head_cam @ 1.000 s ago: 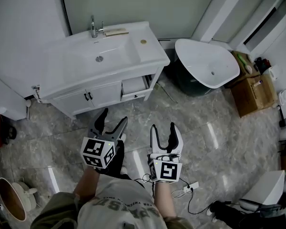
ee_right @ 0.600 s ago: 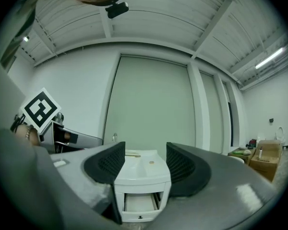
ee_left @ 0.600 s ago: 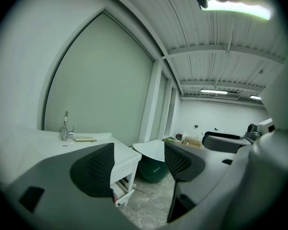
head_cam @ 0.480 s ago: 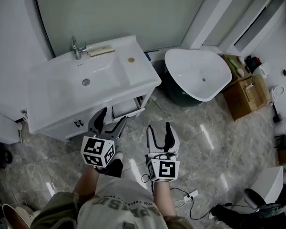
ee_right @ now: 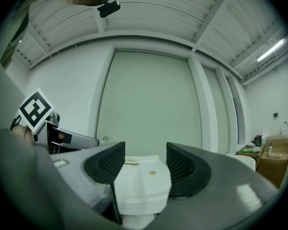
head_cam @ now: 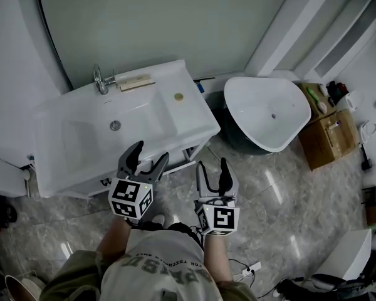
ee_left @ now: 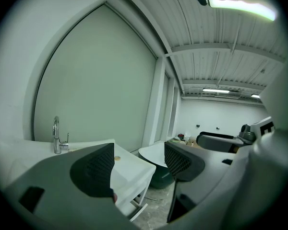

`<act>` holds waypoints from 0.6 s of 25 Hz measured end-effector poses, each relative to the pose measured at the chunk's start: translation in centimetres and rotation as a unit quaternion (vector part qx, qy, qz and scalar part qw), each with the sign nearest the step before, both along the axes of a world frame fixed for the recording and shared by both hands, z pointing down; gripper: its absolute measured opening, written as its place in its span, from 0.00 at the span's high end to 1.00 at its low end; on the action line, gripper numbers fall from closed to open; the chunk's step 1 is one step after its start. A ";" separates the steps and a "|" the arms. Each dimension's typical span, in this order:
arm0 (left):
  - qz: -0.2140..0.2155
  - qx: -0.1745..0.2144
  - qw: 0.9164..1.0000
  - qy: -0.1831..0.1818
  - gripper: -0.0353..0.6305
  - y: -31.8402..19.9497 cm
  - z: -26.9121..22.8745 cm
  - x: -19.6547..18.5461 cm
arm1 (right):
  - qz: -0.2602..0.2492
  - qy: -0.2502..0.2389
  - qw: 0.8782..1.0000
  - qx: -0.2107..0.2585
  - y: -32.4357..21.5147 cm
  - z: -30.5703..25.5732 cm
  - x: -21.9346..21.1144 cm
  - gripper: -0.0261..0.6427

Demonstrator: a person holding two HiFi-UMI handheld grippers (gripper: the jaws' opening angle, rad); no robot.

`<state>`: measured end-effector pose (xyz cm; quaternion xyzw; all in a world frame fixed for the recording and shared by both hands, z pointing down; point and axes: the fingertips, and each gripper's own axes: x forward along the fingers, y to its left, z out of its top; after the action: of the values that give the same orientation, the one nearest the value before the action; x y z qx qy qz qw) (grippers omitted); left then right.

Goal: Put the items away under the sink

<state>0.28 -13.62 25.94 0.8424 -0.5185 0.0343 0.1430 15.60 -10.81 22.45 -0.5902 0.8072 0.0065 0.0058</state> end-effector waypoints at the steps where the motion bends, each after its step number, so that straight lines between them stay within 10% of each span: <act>1: 0.000 -0.002 1.000 0.001 0.48 -0.5 0.2 0.0 | -0.001 0.000 1.000 -0.003 -0.6 0.2 0.0 0.58; 15: -0.043 -0.051 0.998 -0.001 0.48 -8.0 4.3 0.8 | -0.043 0.002 0.998 -0.041 -10.7 4.1 2.2 0.58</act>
<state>1.11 -21.66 30.23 0.8107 -0.5522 0.0555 0.1867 17.80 -21.51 26.52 -0.5544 0.8316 -0.0259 -0.0201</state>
